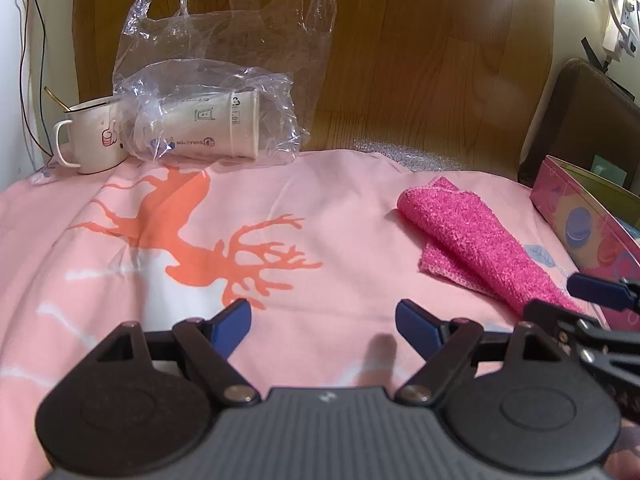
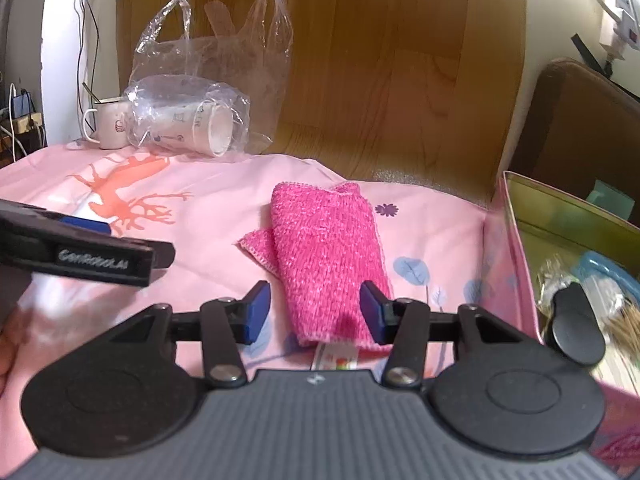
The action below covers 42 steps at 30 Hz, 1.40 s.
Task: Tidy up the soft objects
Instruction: 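Grasp the pink terry towel on the sheet with the right tool, then lift the pink towel, set it back on the sheet, open right tool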
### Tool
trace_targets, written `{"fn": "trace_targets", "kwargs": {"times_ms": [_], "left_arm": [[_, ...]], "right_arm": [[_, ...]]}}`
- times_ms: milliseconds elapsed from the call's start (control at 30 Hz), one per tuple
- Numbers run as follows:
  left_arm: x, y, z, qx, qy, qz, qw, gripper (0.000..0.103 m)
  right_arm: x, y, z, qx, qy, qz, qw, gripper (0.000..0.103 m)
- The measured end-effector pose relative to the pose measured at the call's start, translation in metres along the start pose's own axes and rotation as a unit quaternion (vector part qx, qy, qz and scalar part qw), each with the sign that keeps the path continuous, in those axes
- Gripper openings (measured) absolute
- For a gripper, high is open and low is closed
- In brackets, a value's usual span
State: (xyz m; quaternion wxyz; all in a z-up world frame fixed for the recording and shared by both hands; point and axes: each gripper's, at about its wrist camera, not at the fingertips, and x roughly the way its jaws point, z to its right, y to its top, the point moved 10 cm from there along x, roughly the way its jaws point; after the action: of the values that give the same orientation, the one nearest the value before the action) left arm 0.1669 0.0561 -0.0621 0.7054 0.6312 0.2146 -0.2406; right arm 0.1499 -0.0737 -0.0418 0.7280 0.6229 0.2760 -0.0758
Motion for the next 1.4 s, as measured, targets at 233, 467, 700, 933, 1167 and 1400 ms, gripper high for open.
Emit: {"fn": "trace_targets", "kwargs": {"times_ms": [233,467,700,933,1167,1400], "left_arm": [[0.0,0.001,0.0,-0.001,-0.003,0.001,1.0,0.083],[0.001,0.001,0.0,-0.004,-0.008,0.0,1.0,0.085],[0.002,0.002,0.0,-0.007,-0.011,0.0,0.9999,0.086],[0.002,0.003,-0.001,-0.017,-0.019,0.004,0.9997,0.086],[-0.001,0.004,-0.005,-0.042,-0.033,0.011,0.9985,0.086],[-0.001,0.003,-0.003,-0.037,-0.026,0.01,0.9989,0.086]], "right_arm": [[0.037,0.0,0.01,-0.007,-0.006,-0.033,0.999,0.06],[0.023,-0.001,0.017,0.043,0.028,-0.017,0.999,0.021],[-0.028,0.006,0.002,0.076,0.083,0.03,0.993,0.02],[-0.125,0.082,0.014,0.105,0.129,0.176,0.97,0.018],[-0.173,0.069,0.023,0.073,0.114,0.222,0.966,0.018],[-0.118,-0.006,0.01,0.03,0.064,0.092,0.993,0.03]]}}
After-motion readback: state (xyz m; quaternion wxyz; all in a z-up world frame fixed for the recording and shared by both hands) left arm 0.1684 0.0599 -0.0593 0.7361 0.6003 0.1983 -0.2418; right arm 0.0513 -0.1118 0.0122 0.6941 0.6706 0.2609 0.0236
